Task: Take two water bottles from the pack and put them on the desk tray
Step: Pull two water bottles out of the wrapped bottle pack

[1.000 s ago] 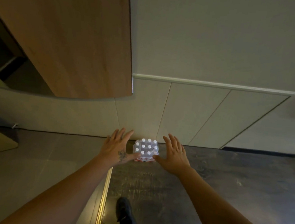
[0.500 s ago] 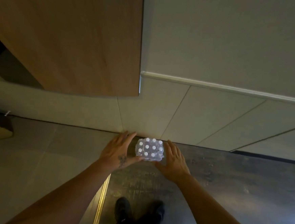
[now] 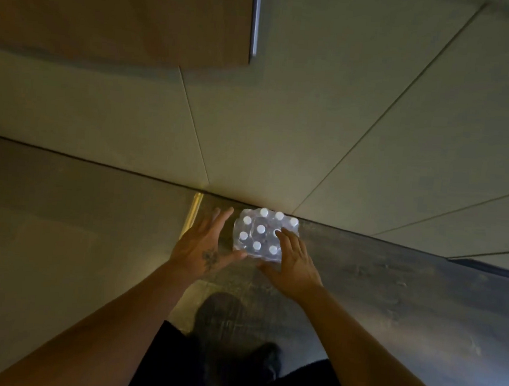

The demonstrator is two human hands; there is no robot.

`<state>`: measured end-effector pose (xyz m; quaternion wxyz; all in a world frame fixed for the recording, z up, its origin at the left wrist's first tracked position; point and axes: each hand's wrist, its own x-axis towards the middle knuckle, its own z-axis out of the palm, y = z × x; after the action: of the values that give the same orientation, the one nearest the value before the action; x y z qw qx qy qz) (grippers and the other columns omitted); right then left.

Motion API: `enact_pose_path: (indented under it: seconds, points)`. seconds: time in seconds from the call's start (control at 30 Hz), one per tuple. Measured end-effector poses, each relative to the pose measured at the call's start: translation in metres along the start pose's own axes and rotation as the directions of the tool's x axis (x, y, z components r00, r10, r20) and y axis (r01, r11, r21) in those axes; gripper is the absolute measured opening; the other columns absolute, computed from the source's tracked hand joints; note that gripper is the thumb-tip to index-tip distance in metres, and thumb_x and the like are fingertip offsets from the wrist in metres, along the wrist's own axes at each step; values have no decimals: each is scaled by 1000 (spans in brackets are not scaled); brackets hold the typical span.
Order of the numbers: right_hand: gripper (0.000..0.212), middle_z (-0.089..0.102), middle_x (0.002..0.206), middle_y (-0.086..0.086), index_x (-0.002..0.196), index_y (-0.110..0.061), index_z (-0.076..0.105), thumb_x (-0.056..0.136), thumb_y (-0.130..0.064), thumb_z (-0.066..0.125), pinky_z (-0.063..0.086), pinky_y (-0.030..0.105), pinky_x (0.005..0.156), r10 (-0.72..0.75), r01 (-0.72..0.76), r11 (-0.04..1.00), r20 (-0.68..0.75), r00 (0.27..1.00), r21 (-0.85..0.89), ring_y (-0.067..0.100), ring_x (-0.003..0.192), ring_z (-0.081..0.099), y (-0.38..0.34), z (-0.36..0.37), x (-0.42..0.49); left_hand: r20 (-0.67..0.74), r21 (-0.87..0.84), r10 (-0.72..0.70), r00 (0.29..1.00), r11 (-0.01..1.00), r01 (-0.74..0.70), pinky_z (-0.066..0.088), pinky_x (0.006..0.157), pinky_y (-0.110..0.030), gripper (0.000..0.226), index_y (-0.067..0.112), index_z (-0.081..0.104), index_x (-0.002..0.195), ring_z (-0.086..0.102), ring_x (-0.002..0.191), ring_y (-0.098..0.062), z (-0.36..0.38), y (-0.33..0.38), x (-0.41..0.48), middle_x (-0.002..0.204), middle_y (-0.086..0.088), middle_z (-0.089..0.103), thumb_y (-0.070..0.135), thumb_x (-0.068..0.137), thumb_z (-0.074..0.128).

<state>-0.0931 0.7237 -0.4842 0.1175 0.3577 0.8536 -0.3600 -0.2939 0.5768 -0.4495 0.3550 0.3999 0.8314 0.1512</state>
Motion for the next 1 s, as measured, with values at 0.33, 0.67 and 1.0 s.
enact_pose_path:
  seconds: [0.33,0.67,1.0]
  points:
    - [68,35,174,5,164,-23,32,107,-51,55,31,51,128,27,-32,998,-89,996,-51,30,161,31,132,150,187,-10,-108,66,998,992,-66,27,131,-58,120,39,10,170,12,167,-28,191,-108,182,183,2,7,75,78,78]
    - [56,58,151,11,151,-19,47,101,-29,70,59,48,104,11,-30,997,-234,972,-78,31,130,65,161,215,243,-65,-39,70,995,997,-73,28,128,-55,134,37,2,170,3,167,-27,268,-140,246,173,28,-13,69,71,87]
    - [35,74,127,10,133,-22,59,102,-31,69,62,38,94,-29,-13,985,-238,971,-174,26,109,75,149,186,243,-129,-64,80,988,994,-88,28,126,-45,121,29,11,172,9,166,-28,273,-137,254,180,14,-8,52,82,88]
